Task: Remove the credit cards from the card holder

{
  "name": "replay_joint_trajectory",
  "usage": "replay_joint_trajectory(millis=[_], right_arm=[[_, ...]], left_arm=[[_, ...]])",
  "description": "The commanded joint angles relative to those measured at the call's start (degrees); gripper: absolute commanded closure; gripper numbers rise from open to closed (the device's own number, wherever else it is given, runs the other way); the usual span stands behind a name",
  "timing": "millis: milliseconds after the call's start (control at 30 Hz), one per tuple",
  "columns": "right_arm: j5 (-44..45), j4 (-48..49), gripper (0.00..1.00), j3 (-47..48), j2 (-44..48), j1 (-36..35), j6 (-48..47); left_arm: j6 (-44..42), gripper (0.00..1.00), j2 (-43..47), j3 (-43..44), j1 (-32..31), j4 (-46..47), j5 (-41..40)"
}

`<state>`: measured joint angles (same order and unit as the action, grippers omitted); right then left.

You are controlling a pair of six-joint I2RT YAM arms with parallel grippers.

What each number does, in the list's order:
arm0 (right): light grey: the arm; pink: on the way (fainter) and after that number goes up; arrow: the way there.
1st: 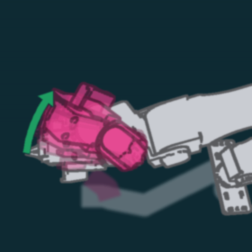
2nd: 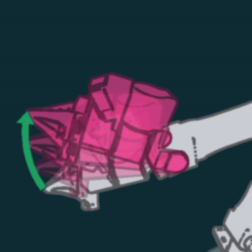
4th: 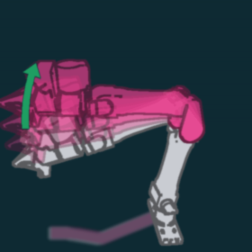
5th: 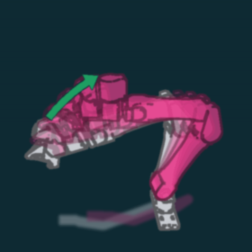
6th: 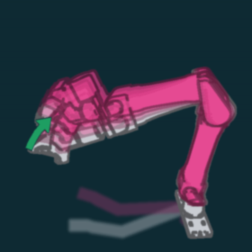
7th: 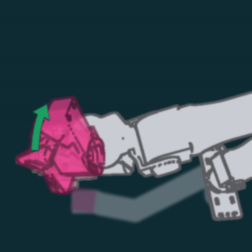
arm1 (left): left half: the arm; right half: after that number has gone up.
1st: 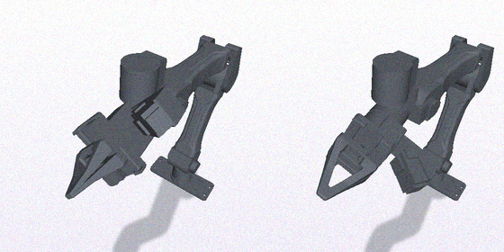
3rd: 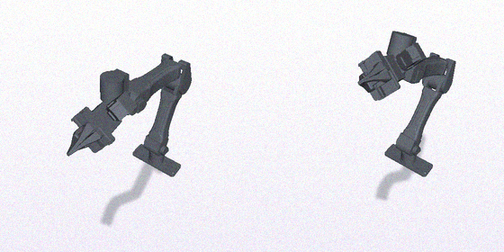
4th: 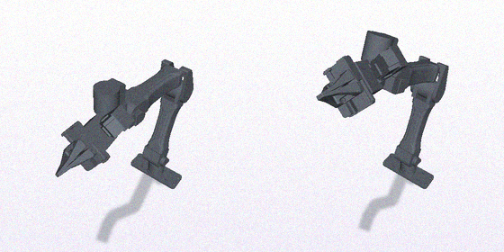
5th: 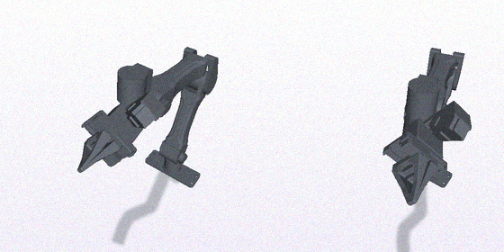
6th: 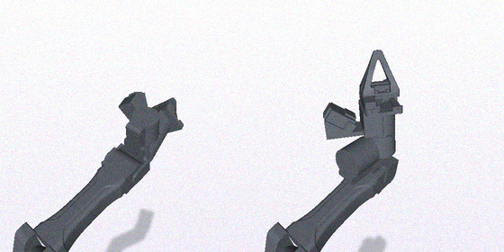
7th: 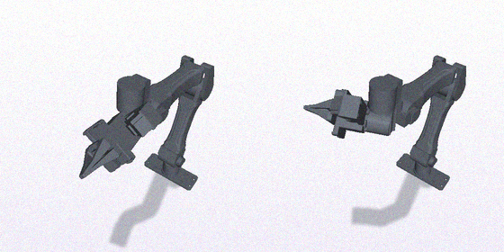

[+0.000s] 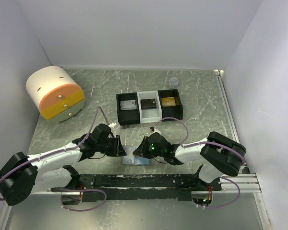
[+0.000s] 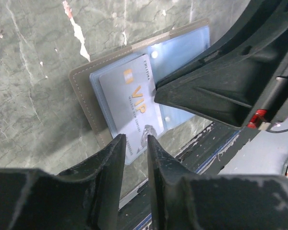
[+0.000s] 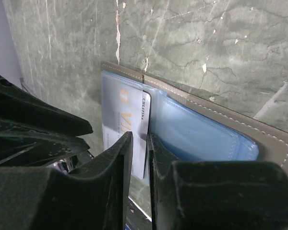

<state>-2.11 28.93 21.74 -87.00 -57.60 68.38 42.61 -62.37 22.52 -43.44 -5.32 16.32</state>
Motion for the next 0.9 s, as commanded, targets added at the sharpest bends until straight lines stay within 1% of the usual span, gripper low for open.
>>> replay_joint_trajectory(millis=[0, 167, 333, 467, 600, 700, 767, 867], right_arm=[[2.12, -0.76, 0.80, -0.87, -0.73, 0.05, 0.34], [2.29, -1.16, 0.81, -0.78, -0.50, 0.24, 0.50], [2.51, 0.25, 0.81, -2.11, 0.74, 0.41, 1.58], [1.64, 2.95, 0.83, -3.24, 0.68, 0.79, 2.55], [0.01, 4.71, 0.83, -3.29, -0.24, 0.96, 3.05], [-0.26, 4.39, 0.83, -2.90, -0.90, 0.95, 2.78], [-0.18, 3.86, 0.83, -2.63, -1.10, 0.98, 2.66], [0.14, 3.55, 0.84, -2.79, -1.03, 1.00, 2.81]], left_arm=[[-1.38, 0.66, -2.17, 0.96, -0.99, 0.66, -1.20], [-0.12, 0.73, -3.59, -0.36, -1.84, 2.17, -1.80], [-1.58, 0.80, -4.20, 1.91, -2.00, -3.72, -6.58], [-2.69, 0.85, -5.28, 3.20, -2.02, -4.92, -6.36], [-2.63, 0.87, -6.17, 3.18, -2.37, -3.79, -4.96], [-2.12, 0.85, -5.58, 3.37, -3.02, -3.91, -5.80], [-1.48, 0.83, -4.48, 3.77, -3.36, -4.94, -7.27], [0.73, 0.80, -0.45, 4.15, -3.98, -7.67, -12.29]])
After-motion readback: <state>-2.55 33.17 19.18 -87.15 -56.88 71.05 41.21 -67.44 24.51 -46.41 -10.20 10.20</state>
